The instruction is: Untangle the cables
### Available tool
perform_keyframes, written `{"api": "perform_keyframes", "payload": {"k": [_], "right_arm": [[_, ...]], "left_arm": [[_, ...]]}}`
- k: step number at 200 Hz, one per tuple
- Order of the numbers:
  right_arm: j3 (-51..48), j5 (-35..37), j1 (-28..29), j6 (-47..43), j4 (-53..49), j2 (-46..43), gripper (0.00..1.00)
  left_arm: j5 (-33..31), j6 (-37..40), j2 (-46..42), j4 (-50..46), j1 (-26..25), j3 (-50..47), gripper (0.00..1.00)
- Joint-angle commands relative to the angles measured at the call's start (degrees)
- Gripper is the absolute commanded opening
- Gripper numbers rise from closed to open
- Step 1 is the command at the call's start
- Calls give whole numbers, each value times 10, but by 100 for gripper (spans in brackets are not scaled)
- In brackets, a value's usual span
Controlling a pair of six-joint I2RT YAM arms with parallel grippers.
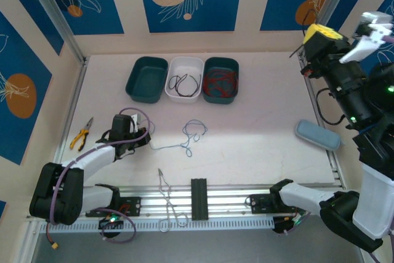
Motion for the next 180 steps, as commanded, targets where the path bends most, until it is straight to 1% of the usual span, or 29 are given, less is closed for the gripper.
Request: {"api": "perform_keyframes", "payload": {"k": [1,40,64,86,125,155,180], "right_arm": [[-43,-10,-2,18,4,4,0],[-106,-40,-8,50,44,15,0],[-140,-92,-15,80,72,41,0],[-153,-147,-22,106,97,89,0],[-109,-221,-24,117,125,208,0],[-39,-245,-24,104,130,304,0],[40,-255,-23,95,116,386,0]], "left_arm": [[42,-2,-20,9,8,7,0],[79,-5,-76,-11,8,24,0],[100,-13,-102,-9,8,27,0],[116,-27,-110,6,8,23,0],[146,-53,-94,45,8,8,0],[163,-72,-82,81,7,-9,0],[170,-75,-76,89,8,-13,0]]}}
